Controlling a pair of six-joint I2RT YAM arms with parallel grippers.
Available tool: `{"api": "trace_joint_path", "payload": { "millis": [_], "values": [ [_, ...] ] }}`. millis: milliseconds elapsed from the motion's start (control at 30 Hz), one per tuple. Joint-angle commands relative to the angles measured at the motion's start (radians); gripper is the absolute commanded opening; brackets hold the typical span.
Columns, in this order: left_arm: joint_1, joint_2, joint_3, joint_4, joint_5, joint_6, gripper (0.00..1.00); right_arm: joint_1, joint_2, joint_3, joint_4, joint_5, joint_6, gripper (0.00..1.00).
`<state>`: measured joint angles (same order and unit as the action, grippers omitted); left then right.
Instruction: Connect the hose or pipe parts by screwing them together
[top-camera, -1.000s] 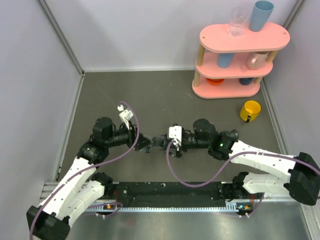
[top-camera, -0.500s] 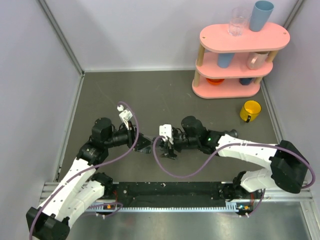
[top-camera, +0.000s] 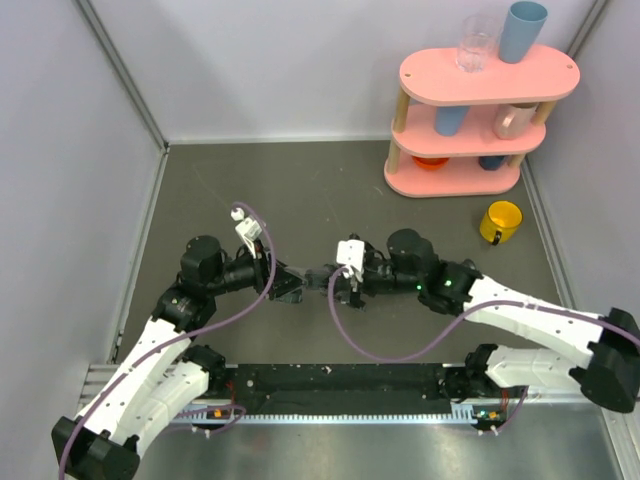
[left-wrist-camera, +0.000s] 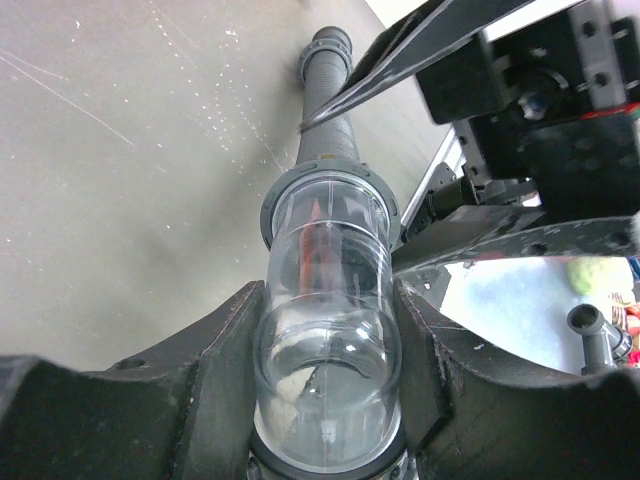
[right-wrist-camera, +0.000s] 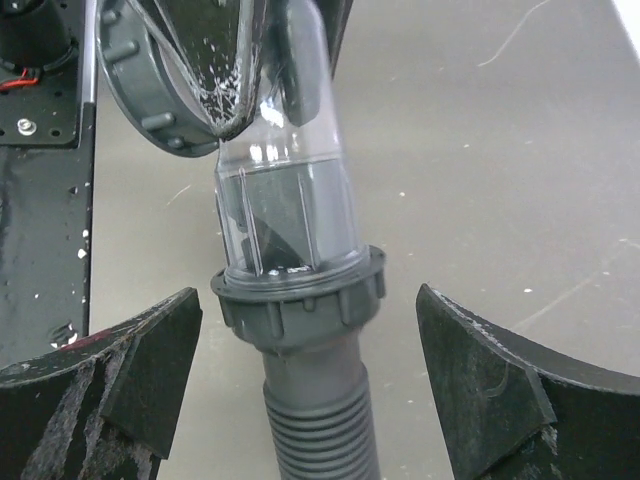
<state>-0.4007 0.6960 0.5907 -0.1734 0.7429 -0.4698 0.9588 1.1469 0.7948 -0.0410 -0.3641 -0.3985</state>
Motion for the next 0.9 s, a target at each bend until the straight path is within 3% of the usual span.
{"api": "trace_joint_path", "payload": {
  "millis": [0, 333, 867],
  "values": [
    [0.005, -0.009, 0.009, 0.089, 0.010, -0.003, 0.00, -0.003, -0.101, 0.006, -0.062, 0.059, -0.022, 0.87],
    [0.006, -0.003, 0.003, 0.115, 0.012, -0.029, 0.00, -0.002, -0.156, -0.017, -0.060, -0.088, 0.006, 0.82],
    [0.006, -0.009, -0.015, 0.212, 0.050, -0.092, 0.00, -0.002, 0.019, -0.040, 0.024, -0.208, 0.050, 0.74]
  ]
}}
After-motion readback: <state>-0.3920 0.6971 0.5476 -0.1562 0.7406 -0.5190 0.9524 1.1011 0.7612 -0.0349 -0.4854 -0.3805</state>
